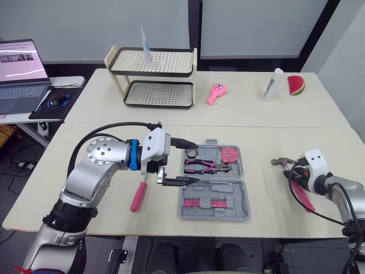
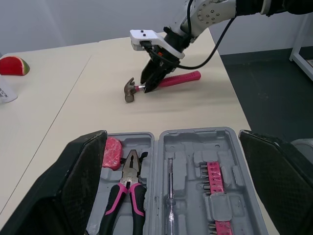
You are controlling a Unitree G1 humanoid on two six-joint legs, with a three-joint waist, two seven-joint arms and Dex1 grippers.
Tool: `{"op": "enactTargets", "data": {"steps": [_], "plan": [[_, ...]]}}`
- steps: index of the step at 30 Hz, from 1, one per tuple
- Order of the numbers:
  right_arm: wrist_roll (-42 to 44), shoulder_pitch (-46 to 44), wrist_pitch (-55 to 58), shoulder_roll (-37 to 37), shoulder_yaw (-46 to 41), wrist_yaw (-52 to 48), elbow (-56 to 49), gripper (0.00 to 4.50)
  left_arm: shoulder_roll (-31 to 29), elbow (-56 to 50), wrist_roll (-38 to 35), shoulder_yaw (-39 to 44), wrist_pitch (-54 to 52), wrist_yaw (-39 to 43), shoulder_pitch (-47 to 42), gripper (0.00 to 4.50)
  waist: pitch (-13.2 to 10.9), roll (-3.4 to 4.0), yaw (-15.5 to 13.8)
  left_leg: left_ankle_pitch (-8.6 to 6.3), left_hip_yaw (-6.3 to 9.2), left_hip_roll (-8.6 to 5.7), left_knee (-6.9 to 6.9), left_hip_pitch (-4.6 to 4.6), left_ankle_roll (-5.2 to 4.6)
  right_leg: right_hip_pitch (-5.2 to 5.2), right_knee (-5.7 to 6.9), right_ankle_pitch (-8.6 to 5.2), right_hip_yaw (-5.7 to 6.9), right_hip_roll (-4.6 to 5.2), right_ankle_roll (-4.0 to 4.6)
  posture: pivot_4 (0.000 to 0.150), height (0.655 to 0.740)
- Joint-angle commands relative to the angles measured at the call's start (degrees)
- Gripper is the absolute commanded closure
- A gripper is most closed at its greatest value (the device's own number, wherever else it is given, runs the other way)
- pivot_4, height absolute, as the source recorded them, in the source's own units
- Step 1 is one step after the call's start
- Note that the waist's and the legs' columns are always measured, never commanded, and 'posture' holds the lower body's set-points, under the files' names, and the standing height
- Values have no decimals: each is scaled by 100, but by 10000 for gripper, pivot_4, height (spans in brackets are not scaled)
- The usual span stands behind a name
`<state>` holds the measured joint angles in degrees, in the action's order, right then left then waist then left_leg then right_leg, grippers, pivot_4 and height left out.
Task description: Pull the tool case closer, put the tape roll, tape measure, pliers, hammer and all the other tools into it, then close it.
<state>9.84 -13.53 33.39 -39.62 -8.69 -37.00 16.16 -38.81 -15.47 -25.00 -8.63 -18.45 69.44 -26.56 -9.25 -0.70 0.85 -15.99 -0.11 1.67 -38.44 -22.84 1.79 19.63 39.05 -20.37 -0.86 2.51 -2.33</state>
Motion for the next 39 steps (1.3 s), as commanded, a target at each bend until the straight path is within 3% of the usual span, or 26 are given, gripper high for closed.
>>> {"op": "enactTargets", "data": {"steps": [1, 11, 16, 21, 28, 39], "plan": [[106, 155, 160, 66, 26, -70, -201, 30879, 3, -149, -7, 10, 50, 4, -37, 0, 0, 0, 0, -1, 0, 0, 0, 0, -1, 0, 0, 0, 0, 0, 0, 1500, 7400], [213, 138, 269, 91, 19, -181, -351, 42740, 58, -198, 18, -28, 43, -52, -16, 0, 0, 0, 10, -2, 0, 0, 1, 0, -4, 0, 0, 0, -1, -1, 0, 1500, 7400], [66, 134, 144, -189, 325, -468, -627, 42750, 63, -218, 18, -22, 33, -60, -2, 0, 0, 0, 24, -3, 0, 0, 1, 0, -5, 1, 0, 0, -1, -1, 0, 1500, 7400], [-317, 83, -807, -1468, 1170, -2044, -1289, 42750, 29, -164, 33, 9, 120, 8, 29, 0, -9, 17, 50, -6, -1, -5, -1, -5, -10, 9, 1, 0, -5, 1, 0, 1500, 7400], [-222, -33, -981, -1749, 1360, -2734, -1643, 42750, 40, -175, 37, -11, 159, 16, 83, 0, -9, 16, 60, -6, 4, 0, -4, -6, -11, 7, 1, 0, -3, -3, 0, 1500, 7400], [20, 495, 963, -300, 474, -614, -2381, 42750, -25, -346, 11, 73, 50, -90, 269, 0, -9, 14, 36, -2, 7, -3, -4, -10, -3, 6, 1, 0, -1, 2, 0, 1500, 7400]]}}
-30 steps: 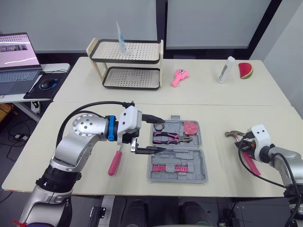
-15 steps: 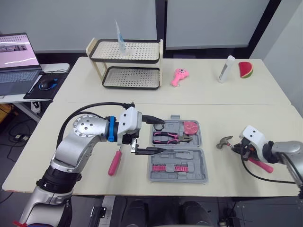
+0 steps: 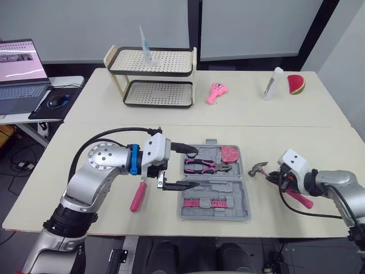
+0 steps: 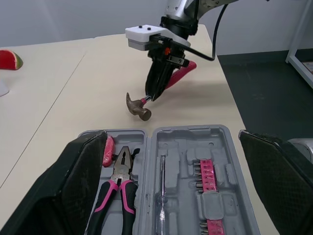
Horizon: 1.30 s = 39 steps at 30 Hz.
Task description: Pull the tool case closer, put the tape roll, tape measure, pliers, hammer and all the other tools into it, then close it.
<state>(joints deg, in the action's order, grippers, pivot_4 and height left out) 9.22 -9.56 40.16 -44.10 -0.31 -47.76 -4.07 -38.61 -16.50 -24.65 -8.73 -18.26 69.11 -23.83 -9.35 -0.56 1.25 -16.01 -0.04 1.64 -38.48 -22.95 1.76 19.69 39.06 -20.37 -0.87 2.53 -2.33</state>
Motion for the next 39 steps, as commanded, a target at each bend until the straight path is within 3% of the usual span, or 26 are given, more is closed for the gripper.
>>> {"op": "enactTargets", "data": {"steps": [1, 25, 39], "plan": [[74, 159, 346, 228, -398, 582, -418, 42750, -48, -248, -26, 83, 28, -57, 0, 0, 0, 1, -4, 0, -1, 0, 0, 0, 0, 1, 0, 0, -1, 0, 0, 1500, 7400], [419, 500, 1083, 561, -508, 1303, -807, 42750, 42, 73, 91, -47, 218, 129, -172, 0, 1, 1, 15, -5, 0, 0, 5, 2, -9, 3, 1, 0, -4, -5, 0, 1500, 7400], [740, 845, 1822, 824, -759, 1796, -1628, 42750, 37, -98, 86, -41, 187, 115, -51, 0, 1, 1, 15, -6, 4, 0, 6, 1, -10, 3, 1, 0, -2, -5, 0, 1500, 7400]]}}
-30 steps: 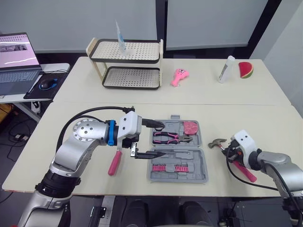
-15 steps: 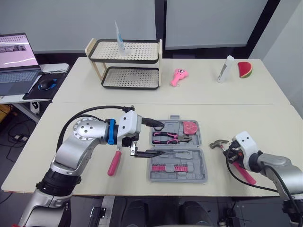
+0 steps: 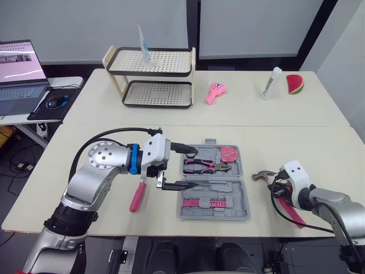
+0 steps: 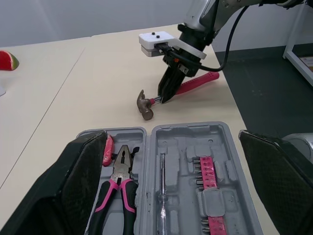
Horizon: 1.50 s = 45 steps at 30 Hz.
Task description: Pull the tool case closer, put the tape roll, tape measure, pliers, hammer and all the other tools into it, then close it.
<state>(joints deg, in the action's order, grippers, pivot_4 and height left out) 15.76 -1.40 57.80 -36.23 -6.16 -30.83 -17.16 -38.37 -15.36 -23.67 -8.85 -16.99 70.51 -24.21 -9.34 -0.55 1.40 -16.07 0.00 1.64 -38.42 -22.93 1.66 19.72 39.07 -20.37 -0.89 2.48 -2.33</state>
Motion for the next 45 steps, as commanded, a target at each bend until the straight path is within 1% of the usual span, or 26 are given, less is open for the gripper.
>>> {"op": "enactTargets", "data": {"steps": [1, 7, 26, 32, 34, 35, 39, 42, 45], "plan": [[89, 42, 74, 68, -165, 145, -348, 42750, 22, -209, -9, -37, 59, -24, -23, 0, 0, 0, 1, 0, -1, 0, 0, 0, 0, 0, 0, 0, -1, 0, 0, 1500, 7400], [78, 109, 42, 155, -133, 325, -361, 42750, 17, -187, -15, -47, 63, 1, -46, 0, 0, 0, 2, -1, -1, -1, 1, 1, -2, 0, 0, 0, -2, -1, 0, 1500, 7400], [64, 45, -247, -170, -53, 152, -92, 42750, 45, -179, -7, -76, 71, 12, -80, 0, 0, 0, 6, -3, -1, -1, 0, 1, -6, 0, 0, 0, -2, -1, 0, 1500, 7400], [73, -30, -272, -96, -69, 252, 29, 42750, 59, -192, 5, -86, 69, -5, -74, 0, 0, 0, 6, -3, -1, -1, 0, 1, -6, 0, 0, 0, -2, -1, 0, 1500, 7400], [87, -30, -250, -73, -79, 276, 35, 35548, 54, -196, 5, -82, 66, -7, -63, 0, 0, 0, 6, -3, -2, -1, 0, 1, -5, 0, 0, 0, -3, -1, 0, 1500, 7400], [115, -25, -227, -70, -83, 258, 22, 34374, 51, -197, 3, -80, 62, -7, -59, 0, 0, 0, 6, -3, -2, -1, 0, 1, -5, 0, 0, 0, -2, -1, 0, 1500, 7400], [187, -2, -163, -222, -151, 151, -104, 27148, 42, -193, 7, -77, 58, -9, -42, 0, 0, 0, 5, -3, -1, -1, 0, 1, -5, 0, 0, 0, -2, -1, 0, 1500, 7400], [307, -67, -7, -527, -232, -82, -254, 21844, 48, -175, 16, -77, 71, -13, -39, 0, 0, 0, 4, -3, -2, -2, 0, 1, -5, 0, 0, 0, -3, -1, 0, 1500, 7400], [374, -178, 37, -1093, -186, -461, -435, 16644, 61, -175, 20, -76, 73, -28, -34, 0, 0, 0, 3, -3, -1, -1, 0, 1, -6, -1, 0, 0, -2, -1, 0, 1500, 7400]]}}
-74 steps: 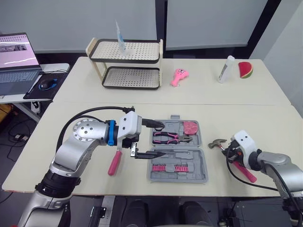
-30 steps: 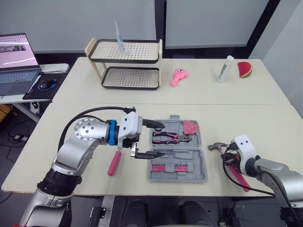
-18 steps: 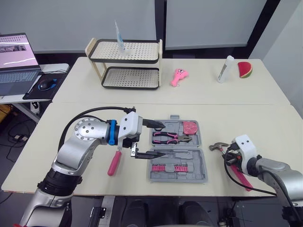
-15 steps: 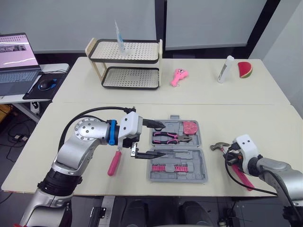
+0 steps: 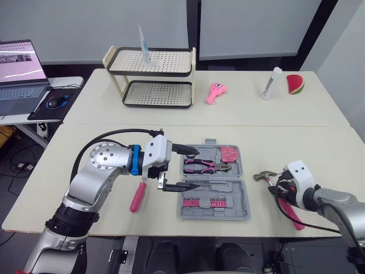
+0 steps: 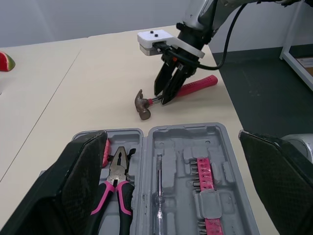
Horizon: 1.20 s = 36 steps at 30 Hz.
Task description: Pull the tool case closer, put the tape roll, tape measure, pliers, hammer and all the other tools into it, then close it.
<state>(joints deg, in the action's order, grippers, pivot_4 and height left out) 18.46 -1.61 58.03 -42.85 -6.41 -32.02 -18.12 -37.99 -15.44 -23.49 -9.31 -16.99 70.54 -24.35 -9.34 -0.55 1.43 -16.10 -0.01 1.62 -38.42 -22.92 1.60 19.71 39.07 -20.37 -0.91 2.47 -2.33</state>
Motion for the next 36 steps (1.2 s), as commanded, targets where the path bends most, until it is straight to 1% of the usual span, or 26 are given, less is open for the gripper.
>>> {"op": "enactTargets", "data": {"steps": [1, 3, 5, 7, 8, 11, 14, 16, 18, 22, 24, 27, 28, 31, 33, 36], "plan": [[118, -225, -44, -687, -94, -540, -410, 14976, 29, -162, 3, -29, 78, -33, -15, 0, 0, 1, -2, 0, 1, 0, 0, 0, 0, 0, 0, 0, 0, -1, 0, 1500, 7400], [136, -352, -249, -1173, 107, -988, -505, 10949, 41, -153, 6, -30, 88, -38, -6, 0, 0, 1, 0, -1, 0, 0, 1, 1, -1, 1, 0, 0, -2, -1, 0, 1500, 7400], [23, -480, -739, -1733, 433, -1612, -548, 5337, 68, -147, 17, -47, 99, -50, 0, 0, 0, 1, 2, -1, 3, 2, 0, 1, -2, 1, -1, 0, -2, -5, 0, 1500, 7400], [-216, -598, -1395, -2161, 745, -2103, -481, 5337, 93, -135, 29, -61, 113, -58, -2, 0, 0, 1, 3, -1, 6, 4, -1, 1, -2, 0, -2, 0, -1, -8, 0, 1500, 7400], [-450, -684, -1958, -2380, 949, -2385, -372, 5337, 114, -118, 39, -70, 119, -59, -14, 0, -1, -2, 5, -1, 6, 2, -1, 1, -2, 0, -3, 0, -3, -8, 0, 1500, 7400], [-1332, -1006, -4150, -2884, 1567, -3234, 214, 5337, 165, -67, 68, -91, 147, -54, -51, 0, -1, -1, 11, -1, 4, 0, -4, 1, -2, -1, -5, 0, -5, -7, 0, 1500, 7400], [-1809, -1399, -5548, -2905, 1876, -3623, 898, 5337, 203, -16, 114, -114, 174, -45, -86, 0, -1, -2, 22, -1, 5, 3, -6, 3, -2, -1, -5, 0, -4, -8, 0, 1500, 7400], [-2545, -2016, -7481, -2844, 2318, -3806, 1739, 5337, 208, -18, 133, -112, 187, -59, -76, 0, -2, -2, 25, 1, 4, 4, -11, 2, 1, -2, -5, 0, -4, -8, 0, 1500, 7400], [-3080, -2584, -8964, -2719, 2698, -3913, 2477, 5337, 190, -71, 131, -98, 185, -89, -19, 0, -3, 0, 42, 5, -1, 6, -24, 3, 9, -3, -3, 0, -5, -8, 0, 1500, 7400], [-3698, -3356, -10795, -2338, 3119, -3740, 3583, 5337, 152, -186, 124, -87, 166, -157, 86, 0, -3, 0, 45, 8, -3, 15, -31, 4, 14, -4, -3, 0, -7, -13, 0, 1500, 7400], [-4209, -3731, -11838, -2190, 3334, -3490, 4012, 5337, 130, -229, 117, -83, 153, -186, 122, 0, -3, 0, 44, 9, -7, 15, -32, 3, 15, -2, -1, 0, -8, -12, 0, 1500, 7400], [-4998, -4181, -12832, -1977, 3561, -3090, 4457, 5337, 115, -256, 117, -80, 131, -213, 138, 0, -3, 0, 44, 10, -7, 15, -33, 3, 18, -2, 0, 0, -9, -10, 0, 1500, 7400], [-5431, -4316, -13157, -1910, 3628, -2906, 4526, 5337, 111, -259, 122, -83, 125, -221, 139, 0, -3, 0, 43, 11, -7, 15, -33, 4, 19, -2, 1, 0, -10, -9, 0, 1500, 7400], [-6563, -4587, -13687, -1760, 3758, -2342, 4639, 5337, 103, -275, 122, -99, 99, -253, 133, 0, -3, 1, 42, 12, -5, 16, -35, 4, 20, -2, 2, 0, -10, -9, 0, 1500, 7400], [-7276, -4688, -13800, -1638, 3833, -1872, 4638, 5337, 90, -303, 129, -113, 85, -286, 147, 0, -3, 1, 39, 12, -5, 15, -35, 3, 21, -1, 3, 0, -10, -8, 0, 1500, 7400], [-8106, -4776, -13791, -1533, 3966, -1158, 4592, 5337, 74, -354, 142, -121, 62, -333, 180, 0, -2, 1, 39, 13, -8, 14, -35, 3, 22, 0, 4, 0, -10, -6, 0, 1500, 7400]]}}
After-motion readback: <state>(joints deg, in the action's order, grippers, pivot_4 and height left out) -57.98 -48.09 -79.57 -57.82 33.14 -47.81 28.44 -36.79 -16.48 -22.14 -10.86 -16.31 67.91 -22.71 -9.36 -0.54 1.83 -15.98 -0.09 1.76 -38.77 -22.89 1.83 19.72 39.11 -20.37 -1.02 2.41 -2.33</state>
